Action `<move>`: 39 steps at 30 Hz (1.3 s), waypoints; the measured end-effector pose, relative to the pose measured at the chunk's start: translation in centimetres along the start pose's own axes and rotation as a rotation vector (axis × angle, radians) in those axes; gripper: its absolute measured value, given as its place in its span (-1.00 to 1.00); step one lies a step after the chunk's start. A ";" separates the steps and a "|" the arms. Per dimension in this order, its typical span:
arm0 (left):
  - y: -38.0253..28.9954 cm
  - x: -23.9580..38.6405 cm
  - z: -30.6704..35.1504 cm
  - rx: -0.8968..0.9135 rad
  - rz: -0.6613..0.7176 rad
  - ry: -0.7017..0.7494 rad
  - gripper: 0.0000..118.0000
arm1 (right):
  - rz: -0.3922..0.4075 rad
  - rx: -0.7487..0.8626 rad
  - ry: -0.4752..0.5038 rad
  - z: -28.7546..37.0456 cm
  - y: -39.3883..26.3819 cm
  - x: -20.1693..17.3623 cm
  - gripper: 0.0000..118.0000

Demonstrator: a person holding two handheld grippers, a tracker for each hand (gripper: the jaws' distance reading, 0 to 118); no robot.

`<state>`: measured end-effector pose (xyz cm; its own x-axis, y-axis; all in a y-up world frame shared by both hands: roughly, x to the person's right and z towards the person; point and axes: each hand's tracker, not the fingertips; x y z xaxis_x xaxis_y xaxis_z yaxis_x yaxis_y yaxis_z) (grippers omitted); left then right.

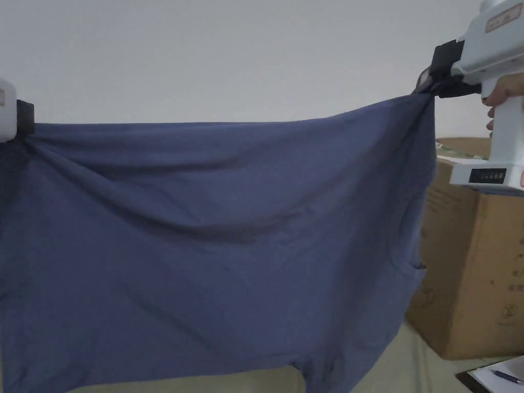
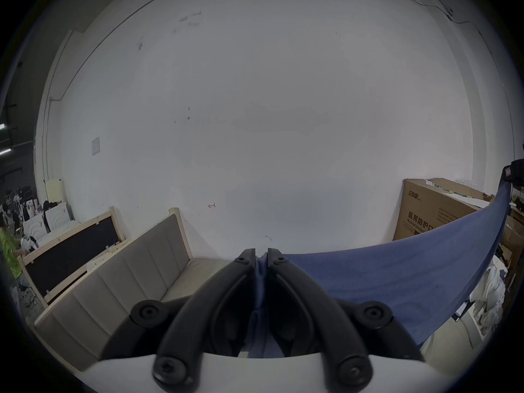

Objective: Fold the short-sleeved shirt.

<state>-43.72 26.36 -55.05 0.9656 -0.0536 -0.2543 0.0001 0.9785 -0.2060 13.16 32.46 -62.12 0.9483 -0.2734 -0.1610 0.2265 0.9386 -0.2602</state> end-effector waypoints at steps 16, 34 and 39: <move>-14.1 0.5 -13.2 -0.230 0.008 0.011 -0.91 | 0.047 -0.258 -0.073 -12.5 -13.6 1.6 -0.97; -38.1 0.6 -14.6 -0.685 0.042 0.008 -0.91 | -0.281 -0.647 -0.131 -14.9 -42.9 12.1 -0.97; -36.7 -1.0 -8.6 -0.638 0.043 -0.019 -0.91 | -0.356 -0.600 -0.072 -7.1 -42.6 12.8 -0.98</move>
<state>-46.92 -11.16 -55.34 0.9658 -0.0073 -0.2590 -0.1880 0.6683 -0.7197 14.10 -12.56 -59.82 0.8563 -0.5087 0.0896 0.3840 0.5110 -0.7690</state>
